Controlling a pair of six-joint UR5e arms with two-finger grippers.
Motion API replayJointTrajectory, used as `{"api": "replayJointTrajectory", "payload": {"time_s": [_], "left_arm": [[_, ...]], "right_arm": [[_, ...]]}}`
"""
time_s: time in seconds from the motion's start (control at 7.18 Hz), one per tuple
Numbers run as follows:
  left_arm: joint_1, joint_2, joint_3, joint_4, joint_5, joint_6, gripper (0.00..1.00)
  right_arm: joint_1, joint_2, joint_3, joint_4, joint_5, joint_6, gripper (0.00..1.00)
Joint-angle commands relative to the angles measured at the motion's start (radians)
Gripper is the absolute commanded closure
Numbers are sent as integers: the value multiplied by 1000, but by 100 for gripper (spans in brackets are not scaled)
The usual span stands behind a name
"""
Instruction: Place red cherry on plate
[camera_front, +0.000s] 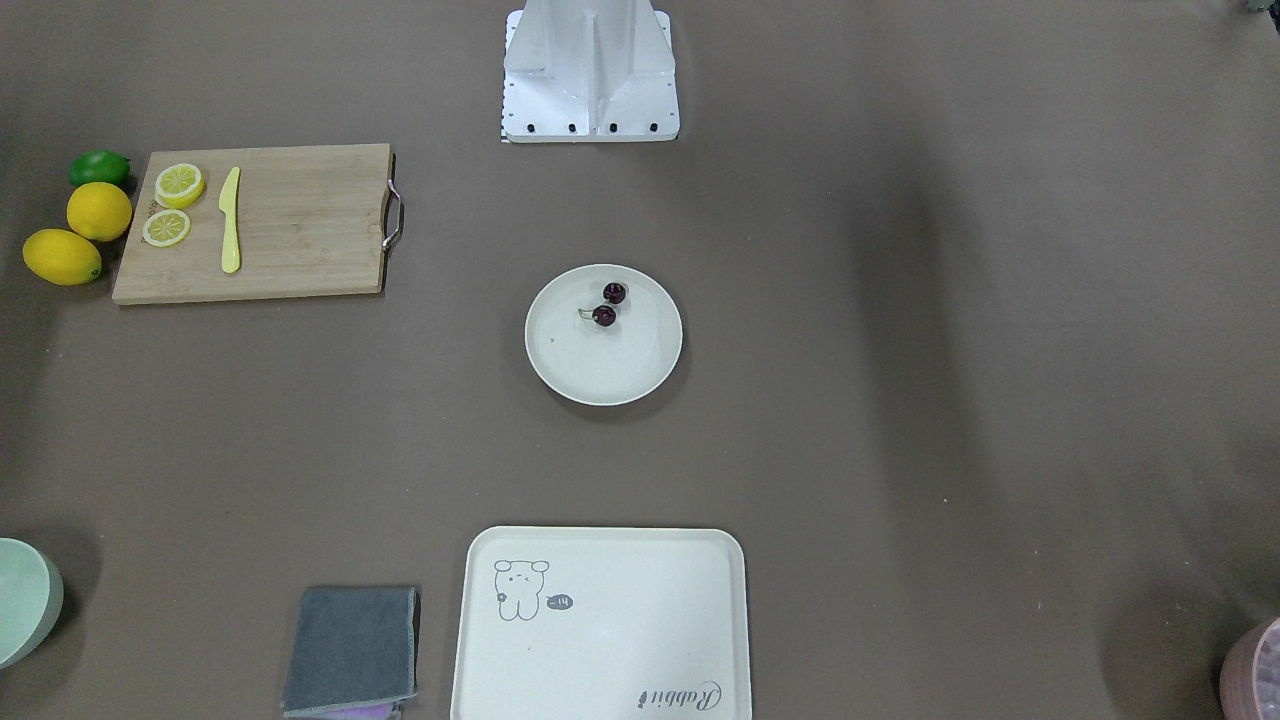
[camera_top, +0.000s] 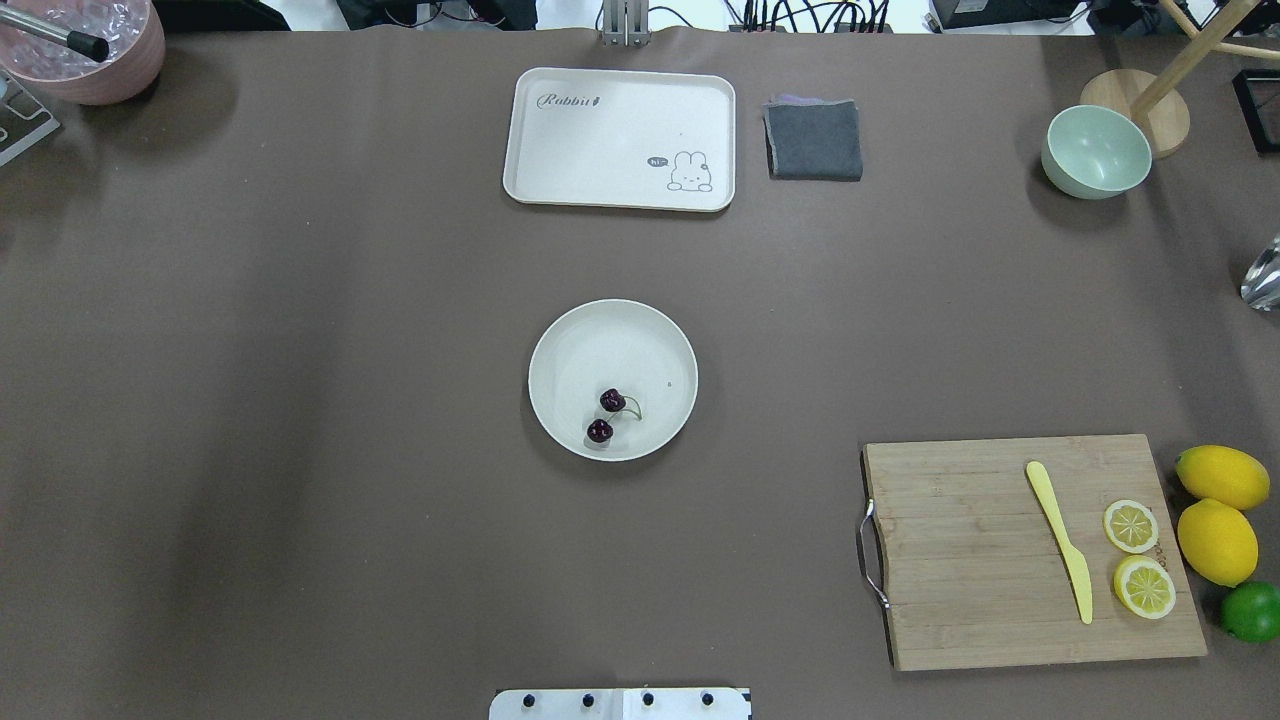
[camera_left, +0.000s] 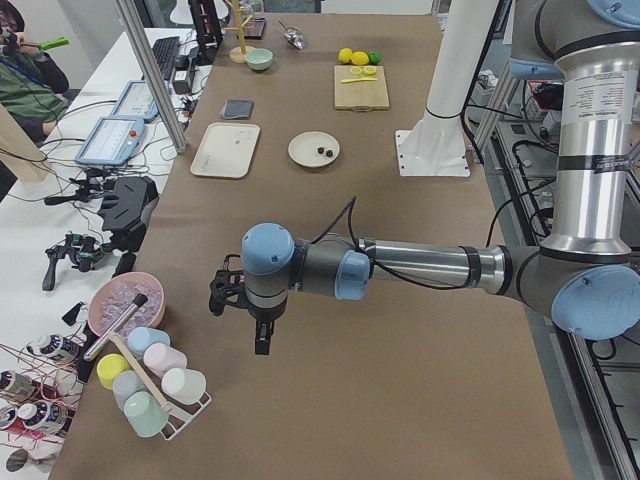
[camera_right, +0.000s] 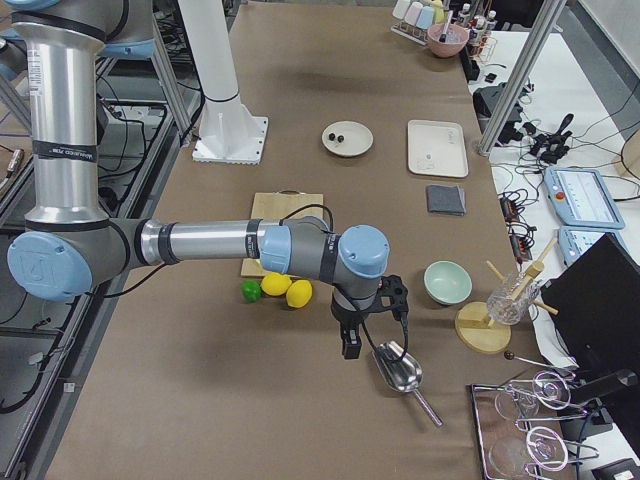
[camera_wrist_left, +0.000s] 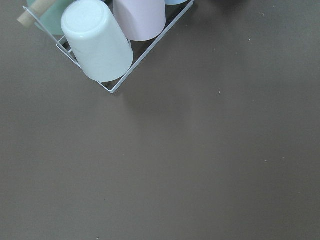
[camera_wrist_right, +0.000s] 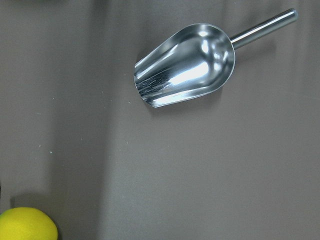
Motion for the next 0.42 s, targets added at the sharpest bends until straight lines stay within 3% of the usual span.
{"api": "replayJointTrajectory", "payload": {"time_s": [0.0,0.28], "left_arm": [[-1,-9,0,2,0,-1,2],[-1,-13,-1,2,0,-1,2]], "right_arm": [[0,8,0,1,2,6,0],[0,10,-2,1,2,6,0]]}}
